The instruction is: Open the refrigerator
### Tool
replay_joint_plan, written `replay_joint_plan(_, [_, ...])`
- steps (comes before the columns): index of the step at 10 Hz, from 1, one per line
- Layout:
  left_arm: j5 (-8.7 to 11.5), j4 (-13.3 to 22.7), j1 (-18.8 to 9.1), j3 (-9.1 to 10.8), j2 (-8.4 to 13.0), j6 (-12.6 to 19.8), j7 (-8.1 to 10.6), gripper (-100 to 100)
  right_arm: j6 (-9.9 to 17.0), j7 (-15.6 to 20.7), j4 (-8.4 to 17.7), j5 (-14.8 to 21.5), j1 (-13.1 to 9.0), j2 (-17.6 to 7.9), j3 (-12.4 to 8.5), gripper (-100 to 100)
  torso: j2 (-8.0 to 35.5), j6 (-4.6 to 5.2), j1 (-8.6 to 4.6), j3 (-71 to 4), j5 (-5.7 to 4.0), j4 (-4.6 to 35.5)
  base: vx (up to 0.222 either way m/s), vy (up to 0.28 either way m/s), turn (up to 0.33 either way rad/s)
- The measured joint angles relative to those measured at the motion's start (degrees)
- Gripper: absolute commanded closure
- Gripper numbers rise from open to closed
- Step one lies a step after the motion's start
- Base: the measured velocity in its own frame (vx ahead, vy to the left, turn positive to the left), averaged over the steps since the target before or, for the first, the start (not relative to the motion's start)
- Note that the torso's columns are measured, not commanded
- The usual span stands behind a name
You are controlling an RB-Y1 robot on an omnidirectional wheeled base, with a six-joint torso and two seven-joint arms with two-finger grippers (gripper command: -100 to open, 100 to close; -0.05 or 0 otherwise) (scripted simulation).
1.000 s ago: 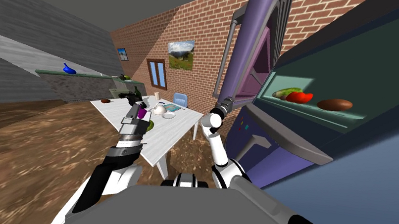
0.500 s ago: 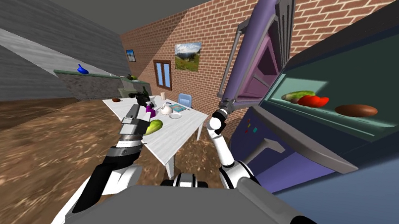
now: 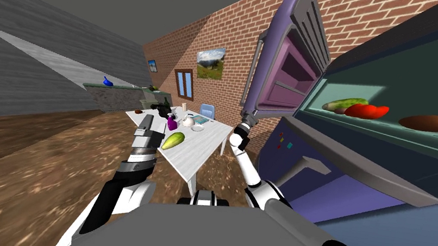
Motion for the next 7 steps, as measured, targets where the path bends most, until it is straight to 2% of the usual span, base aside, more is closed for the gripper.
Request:
replay_joint_plan(1, [0.00,0.00,0.00,0.00,0.00,0.00,0.00,0,1.56,1.09,1.49,1.84,0.58,-1.59,0.12,100,0.15,0.00,-0.47,0.10,-0.15,0.07,-0.008,0.081,-0.065])
replay_joint_plan(3, [0.00,0.01,0.00,0.02,0.03,0.00,0.00,0,4.86,1.30,5.23,5.27,0.28,-5.02,-0.11,100,0.08,0.00,-1.10,0.07,-0.37,0.04,0.004,-0.010,0.031])
replay_joint_plan(4, [0.00,0.01,0.00,0.03,0.03,0.00,0.00,0,6.08,1.22,6.17,7.06,0.52,-5.82,-0.06,100,0.03,-0.01,-0.86,0.04,-0.30,0.02,0.000,0.000,0.000])
replay_joint_plan(6, [0.00,0.01,0.00,0.02,0.02,0.00,0.00,0,6.81,1.14,6.66,10.59,0.62,-6.20,-0.08,100,0.05,-0.03,-0.43,0.05,-0.15,0.03,0.000,0.000,0.000])
replay_joint_plan(7, [0.00,0.01,0.00,0.02,0.02,0.00,0.00,0,6.73,1.04,6.94,12.37,0.52,-6.18,-0.01,100,0.05,-0.03,-0.44,0.05,-0.16,0.03,0.026,0.158,0.252])
